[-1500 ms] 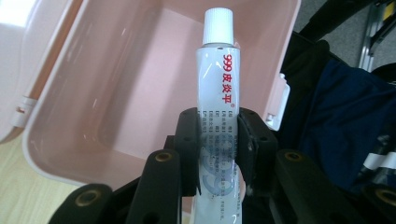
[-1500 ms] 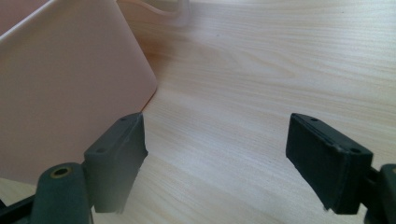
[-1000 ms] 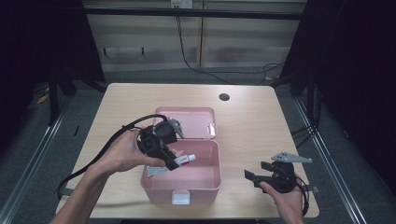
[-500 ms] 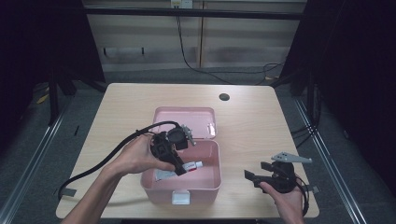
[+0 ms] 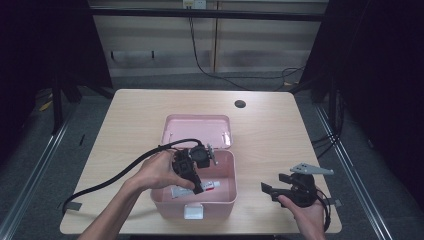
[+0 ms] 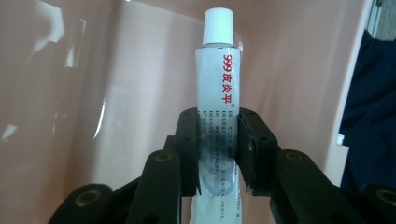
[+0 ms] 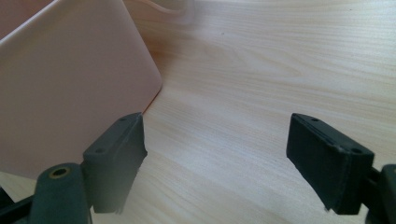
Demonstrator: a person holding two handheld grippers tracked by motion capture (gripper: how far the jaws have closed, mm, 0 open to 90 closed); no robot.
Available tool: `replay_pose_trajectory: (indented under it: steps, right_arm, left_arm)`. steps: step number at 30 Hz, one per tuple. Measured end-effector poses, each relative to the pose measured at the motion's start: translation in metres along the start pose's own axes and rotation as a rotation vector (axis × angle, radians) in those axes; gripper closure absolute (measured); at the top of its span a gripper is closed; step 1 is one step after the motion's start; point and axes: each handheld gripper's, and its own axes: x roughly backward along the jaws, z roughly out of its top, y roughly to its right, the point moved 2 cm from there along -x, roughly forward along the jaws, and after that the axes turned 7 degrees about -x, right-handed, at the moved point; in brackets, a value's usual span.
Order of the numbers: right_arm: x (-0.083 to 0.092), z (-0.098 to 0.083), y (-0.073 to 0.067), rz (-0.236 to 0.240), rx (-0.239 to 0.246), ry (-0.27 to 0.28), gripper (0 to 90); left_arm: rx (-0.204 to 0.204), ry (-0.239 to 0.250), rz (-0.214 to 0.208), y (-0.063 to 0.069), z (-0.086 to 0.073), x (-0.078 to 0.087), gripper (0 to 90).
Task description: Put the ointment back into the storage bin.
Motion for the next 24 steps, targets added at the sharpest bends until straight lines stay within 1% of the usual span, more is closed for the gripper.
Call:
replay_pose_trajectory:
  steps: [1,2,3,6,10,11,12,15,16,21,22,24]
  right_arm:
    - [0.0,0.0,0.0,0.0,-0.001,0.0,19.2]
    - [0.0,0.0,0.0,0.0,-0.001,0.001,19.2]
    - [0.0,0.0,0.0,-0.001,-0.001,0.001,19.2]
    - [0.0,0.0,0.0,0.001,-0.001,-0.001,19.2]
    - [0.0,0.0,0.0,0.002,0.002,-0.001,19.2]
    - [0.0,0.0,0.0,0.002,0.002,-0.002,19.2]
    - [0.0,0.0,0.0,0.002,0.002,-0.002,19.2]
    - [0.0,0.0,0.0,0.003,0.002,-0.002,19.2]
    - [0.0,0.0,-0.001,0.009,0.005,-0.001,18.8]
    - [-0.001,0.0,-0.002,0.013,0.018,-0.002,18.9]
    - [-0.001,0.0,-0.002,0.013,0.019,-0.003,18.9]
    - [-0.001,0.0,-0.002,0.013,0.018,-0.002,18.9]
  left_arm:
    - [-0.011,-0.009,-0.011,0.0,0.001,-0.002,71.3]
    - [-0.009,-0.007,-0.02,0.001,0.001,-0.005,71.3]
    - [-0.02,-0.015,-0.019,0.001,0.002,-0.008,71.3]
    - [-0.018,-0.008,-0.024,0.0,0.002,-0.011,71.4]
    - [-0.015,-0.012,-0.026,-0.001,0.004,-0.016,71.4]
    - [-0.02,-0.023,-0.024,-0.002,0.004,-0.019,71.4]
    - [-0.02,-0.023,-0.024,-0.002,0.004,-0.019,71.4]
    - [-0.041,-0.033,-0.05,-0.002,0.004,-0.024,71.3]
    - [-0.039,-0.031,-0.046,-0.003,0.003,-0.025,71.3]
    - [-0.037,-0.031,-0.061,-0.005,0.003,-0.028,71.3]
    - [-0.043,-0.036,-0.064,-0.006,0.003,-0.029,71.2]
    - [-0.042,-0.04,-0.079,-0.006,0.003,-0.031,71.2]
